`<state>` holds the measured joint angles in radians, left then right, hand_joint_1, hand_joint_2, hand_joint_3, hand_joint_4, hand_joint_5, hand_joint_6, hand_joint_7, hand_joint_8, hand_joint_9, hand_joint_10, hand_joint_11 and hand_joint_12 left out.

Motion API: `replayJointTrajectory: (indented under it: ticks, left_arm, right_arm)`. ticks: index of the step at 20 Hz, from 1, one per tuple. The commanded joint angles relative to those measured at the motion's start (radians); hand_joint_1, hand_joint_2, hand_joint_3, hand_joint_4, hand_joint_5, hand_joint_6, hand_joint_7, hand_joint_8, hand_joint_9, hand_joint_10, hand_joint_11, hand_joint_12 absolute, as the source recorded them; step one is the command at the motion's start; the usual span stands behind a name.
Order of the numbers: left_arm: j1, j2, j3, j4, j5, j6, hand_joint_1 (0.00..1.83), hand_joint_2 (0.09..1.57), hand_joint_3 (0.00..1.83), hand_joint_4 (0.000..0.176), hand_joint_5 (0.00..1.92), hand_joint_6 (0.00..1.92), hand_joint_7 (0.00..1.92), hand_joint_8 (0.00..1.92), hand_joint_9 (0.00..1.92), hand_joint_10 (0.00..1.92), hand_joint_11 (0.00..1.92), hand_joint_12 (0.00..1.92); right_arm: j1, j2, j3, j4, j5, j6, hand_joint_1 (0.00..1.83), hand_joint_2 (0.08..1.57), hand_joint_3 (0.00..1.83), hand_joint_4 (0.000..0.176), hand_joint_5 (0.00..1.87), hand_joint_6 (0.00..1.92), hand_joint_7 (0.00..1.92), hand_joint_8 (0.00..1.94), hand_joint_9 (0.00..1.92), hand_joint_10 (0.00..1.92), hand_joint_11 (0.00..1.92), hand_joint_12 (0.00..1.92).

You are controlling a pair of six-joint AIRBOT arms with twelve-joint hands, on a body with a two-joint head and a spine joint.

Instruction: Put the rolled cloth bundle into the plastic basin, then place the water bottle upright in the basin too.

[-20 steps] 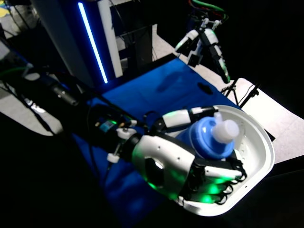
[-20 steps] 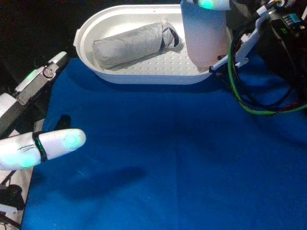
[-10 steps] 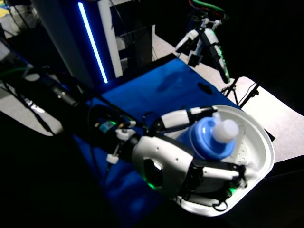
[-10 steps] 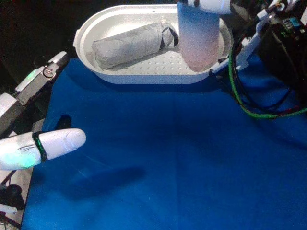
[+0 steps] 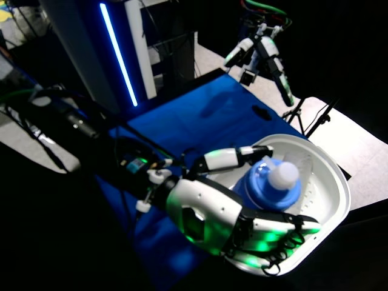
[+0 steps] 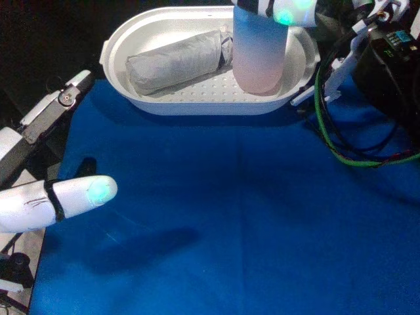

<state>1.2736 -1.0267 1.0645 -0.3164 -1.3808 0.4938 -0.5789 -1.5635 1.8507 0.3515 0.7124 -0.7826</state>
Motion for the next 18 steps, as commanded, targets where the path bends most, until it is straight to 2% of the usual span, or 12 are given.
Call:
replayJointTrajectory:
  ticks: [1, 2, 3, 4, 5, 6, 15, 18]
  left_arm:
    - [-0.011, -0.014, -0.003, 0.013, -0.121, -0.020, 0.52, 0.87, 0.00, 0.176, 0.00, 0.00, 0.00, 0.00, 0.00, 0.00, 0.00, 0.00]
    - [-0.011, -0.014, -0.003, 0.013, -0.121, -0.020, 0.53, 0.87, 0.00, 0.176, 0.00, 0.00, 0.00, 0.00, 0.00, 0.00, 0.00, 0.00]
    - [-0.011, -0.014, -0.003, 0.012, -0.120, -0.020, 0.52, 0.87, 0.00, 0.176, 0.00, 0.00, 0.00, 0.00, 0.00, 0.00, 0.00, 0.00]
    - [-0.011, -0.014, -0.002, 0.011, -0.119, -0.020, 0.54, 0.87, 0.00, 0.176, 0.00, 0.00, 0.00, 0.00, 0.00, 0.00, 0.00, 0.00]
    - [-0.011, -0.014, -0.002, 0.009, -0.119, -0.020, 0.53, 0.87, 0.00, 0.176, 0.00, 0.00, 0.00, 0.00, 0.00, 0.00, 0.00, 0.00]
    - [-0.011, -0.014, -0.001, 0.008, -0.119, -0.020, 0.54, 0.89, 0.01, 0.176, 0.00, 0.00, 0.00, 0.00, 0.00, 0.00, 0.00, 0.00]
    - [-0.011, -0.015, -0.001, 0.001, -0.111, -0.019, 0.51, 0.90, 0.01, 0.176, 0.00, 0.00, 0.00, 0.00, 0.00, 0.00, 0.00, 0.00]
    - [-0.010, -0.015, -0.002, -0.002, -0.109, -0.019, 0.51, 0.91, 0.01, 0.176, 0.00, 0.00, 0.00, 0.00, 0.00, 0.00, 0.00, 0.00]
  right_arm:
    - [0.008, 0.006, 0.005, 0.008, 0.145, 0.030, 0.60, 1.28, 0.00, 0.067, 0.55, 0.00, 0.59, 0.00, 0.52, 0.00, 0.14, 0.77]
    - [0.003, 0.007, 0.005, 0.008, 0.145, 0.037, 0.50, 1.27, 0.00, 0.114, 0.43, 0.00, 0.45, 0.00, 0.40, 0.00, 0.04, 0.73]
    - [-0.001, 0.008, 0.004, 0.007, 0.145, 0.044, 0.47, 1.26, 0.00, 0.150, 0.27, 0.00, 0.29, 0.00, 0.27, 0.00, 0.00, 0.51]
    - [-0.003, 0.010, 0.003, 0.001, 0.145, 0.052, 0.46, 1.22, 0.00, 0.172, 0.16, 0.00, 0.17, 0.00, 0.12, 0.00, 0.00, 0.29]
    - [-0.006, 0.012, 0.002, -0.008, 0.145, 0.061, 0.44, 1.19, 0.00, 0.176, 0.08, 0.00, 0.08, 0.00, 0.03, 0.00, 0.00, 0.10]
    - [-0.007, 0.015, -0.002, -0.011, 0.146, 0.062, 0.43, 1.17, 0.00, 0.176, 0.00, 0.00, 0.00, 0.00, 0.00, 0.00, 0.00, 0.00]
    - [-0.024, 0.053, -0.056, -0.044, 0.159, 0.062, 0.42, 1.14, 0.00, 0.176, 0.00, 0.00, 0.00, 0.00, 0.00, 0.00, 0.00, 0.00]
    - [-0.030, 0.087, -0.099, -0.076, 0.182, 0.062, 0.36, 1.12, 0.00, 0.176, 0.00, 0.00, 0.00, 0.00, 0.00, 0.00, 0.00, 0.00]
